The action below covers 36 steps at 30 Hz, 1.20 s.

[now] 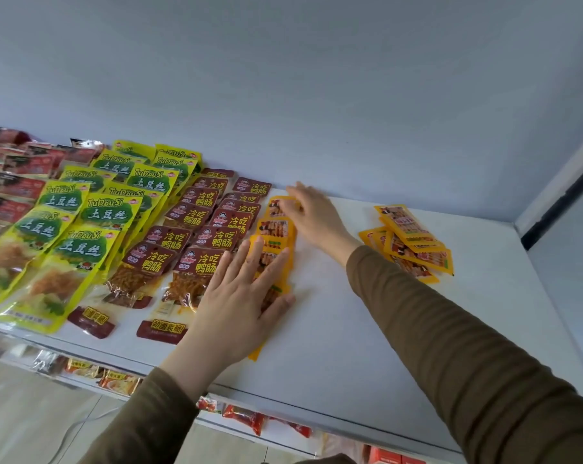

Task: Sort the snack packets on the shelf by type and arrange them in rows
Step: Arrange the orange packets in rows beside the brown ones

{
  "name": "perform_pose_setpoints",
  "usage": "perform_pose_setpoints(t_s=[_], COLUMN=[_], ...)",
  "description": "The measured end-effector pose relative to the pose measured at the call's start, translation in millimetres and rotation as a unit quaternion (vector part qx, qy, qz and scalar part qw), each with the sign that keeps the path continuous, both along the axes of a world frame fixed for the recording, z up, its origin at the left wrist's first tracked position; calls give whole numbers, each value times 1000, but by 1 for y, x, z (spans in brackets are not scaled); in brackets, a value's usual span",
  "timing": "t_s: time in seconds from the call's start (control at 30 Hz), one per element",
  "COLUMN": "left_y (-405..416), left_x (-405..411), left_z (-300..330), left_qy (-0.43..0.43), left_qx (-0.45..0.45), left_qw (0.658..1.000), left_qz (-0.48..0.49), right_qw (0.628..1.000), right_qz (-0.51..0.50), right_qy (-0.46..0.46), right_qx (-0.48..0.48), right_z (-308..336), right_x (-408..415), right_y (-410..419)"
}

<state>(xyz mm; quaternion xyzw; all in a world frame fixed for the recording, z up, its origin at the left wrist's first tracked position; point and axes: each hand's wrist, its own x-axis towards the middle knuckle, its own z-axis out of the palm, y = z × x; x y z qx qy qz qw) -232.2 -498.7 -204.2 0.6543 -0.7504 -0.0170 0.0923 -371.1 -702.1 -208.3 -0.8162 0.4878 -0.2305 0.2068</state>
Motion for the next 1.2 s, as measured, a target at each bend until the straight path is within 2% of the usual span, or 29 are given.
perform_pose_setpoints(t_s=[0.07, 0.17, 0.23, 0.47, 0.6, 0.73, 0.77, 0.83, 0.9, 0.97, 1.03, 1.2], left_y=[7, 17, 19, 18, 18, 18, 18, 19, 18, 17, 17, 15], left_x=[3, -1, -3, 5, 7, 7, 8, 9, 10, 10, 10, 9], left_z=[1, -6, -12, -17, -16, -15, -15, -15, -14, -16, -17, -16], left_qy=[36, 22, 10, 10, 14, 19, 20, 27, 23, 12, 6, 16], left_qx=[-18, 18, 25, 24, 24, 25, 23, 14, 3, 2, 4, 4], left_qw=[999, 1000, 1000, 1000, 1000, 999, 999, 999, 1000, 1000, 1000, 1000], left_qz=[10, 12, 8, -8, -11, -18, -19, -17, -16, -17, -15, -3], right_qw=[996, 998, 997, 999, 997, 995, 996, 999, 997, 990, 989, 994], right_qz=[-66, -21, -7, -20, -36, -29, -23, -8, 53, 94, 79, 21], right_qy=[-36, 55, 81, 39, 65, 19, -5, -21, 25, 95, 116, 87], right_qx=[-38, -13, 6, 23, 32, 92, 91, 26, -47, -55, -45, -65], right_z=[4, 1, -4, -5, -8, -2, 1, 8, 9, 4, -5, -13], right_x=[-7, -7, -3, 8, 8, 8, 7, 7, 7, 9, 10, 13], right_y=[-6, -10, -11, -16, -18, -28, -29, -24, -13, -4, 2, 6])
